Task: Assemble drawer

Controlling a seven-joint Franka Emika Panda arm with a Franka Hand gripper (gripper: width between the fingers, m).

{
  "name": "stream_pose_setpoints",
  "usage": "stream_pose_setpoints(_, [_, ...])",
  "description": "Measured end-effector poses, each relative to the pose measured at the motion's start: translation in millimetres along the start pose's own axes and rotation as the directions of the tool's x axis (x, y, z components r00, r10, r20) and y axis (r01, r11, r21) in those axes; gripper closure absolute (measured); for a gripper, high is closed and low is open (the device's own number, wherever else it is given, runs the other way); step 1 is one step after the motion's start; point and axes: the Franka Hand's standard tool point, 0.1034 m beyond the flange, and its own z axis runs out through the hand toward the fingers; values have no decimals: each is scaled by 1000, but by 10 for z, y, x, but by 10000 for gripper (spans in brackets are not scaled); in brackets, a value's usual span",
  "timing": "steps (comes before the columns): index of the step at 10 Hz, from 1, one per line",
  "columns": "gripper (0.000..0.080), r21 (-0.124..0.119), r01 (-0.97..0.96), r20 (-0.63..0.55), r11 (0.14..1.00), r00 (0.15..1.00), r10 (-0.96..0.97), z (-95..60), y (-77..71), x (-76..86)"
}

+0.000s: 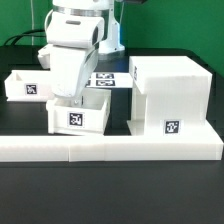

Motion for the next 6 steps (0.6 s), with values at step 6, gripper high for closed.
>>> stream_pose_setpoints(6, [757,3,158,20,987,987,-158,17,40,-27])
